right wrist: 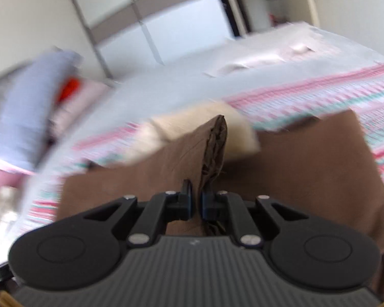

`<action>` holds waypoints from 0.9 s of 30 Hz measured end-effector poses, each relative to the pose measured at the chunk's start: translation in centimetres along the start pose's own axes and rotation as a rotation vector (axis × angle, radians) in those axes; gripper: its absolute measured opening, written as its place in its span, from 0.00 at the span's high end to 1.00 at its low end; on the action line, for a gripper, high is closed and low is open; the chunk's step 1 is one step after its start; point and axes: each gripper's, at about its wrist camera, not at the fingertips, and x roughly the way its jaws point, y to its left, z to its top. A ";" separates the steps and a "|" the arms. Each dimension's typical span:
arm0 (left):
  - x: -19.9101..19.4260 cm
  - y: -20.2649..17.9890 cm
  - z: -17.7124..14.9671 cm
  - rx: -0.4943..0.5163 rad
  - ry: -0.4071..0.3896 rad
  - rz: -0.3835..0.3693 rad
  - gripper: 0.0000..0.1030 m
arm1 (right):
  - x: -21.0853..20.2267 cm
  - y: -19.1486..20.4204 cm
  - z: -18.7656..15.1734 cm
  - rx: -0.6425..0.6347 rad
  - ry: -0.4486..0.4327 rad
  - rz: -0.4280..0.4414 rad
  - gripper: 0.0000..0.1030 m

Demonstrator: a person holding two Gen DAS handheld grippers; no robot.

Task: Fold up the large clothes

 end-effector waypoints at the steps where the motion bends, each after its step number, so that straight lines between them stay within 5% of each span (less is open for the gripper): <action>1: -0.1 0.0 0.3 -0.003 0.010 0.005 0.70 | 1.2 -0.7 -0.7 0.004 0.050 -0.031 0.91; 3: -1.0 -0.3 1.2 -0.004 0.029 0.019 0.70 | 2.9 -1.9 -2.4 -0.006 0.119 -0.098 0.74; 7: -3.8 -1.4 3.6 0.059 -0.080 0.050 0.70 | 1.3 -2.9 -3.5 -0.014 0.032 -0.094 0.55; 10: -3.4 -2.9 5.6 0.166 -0.156 0.076 0.70 | -0.2 -2.6 -2.5 -0.086 -0.067 -0.115 0.55; 17: 4.9 -5.2 8.4 0.268 -0.208 0.089 0.73 | 1.5 1.2 -1.5 -0.274 -0.212 -0.122 0.56; 21: 10.6 -4.1 7.2 0.283 -0.113 0.205 0.70 | 6.1 0.8 -2.7 -0.356 -0.153 -0.225 0.66; 27: 11.0 -3.5 6.7 0.267 -0.129 0.198 0.70 | 7.5 -2.4 -2.7 -0.213 -0.117 -0.125 0.65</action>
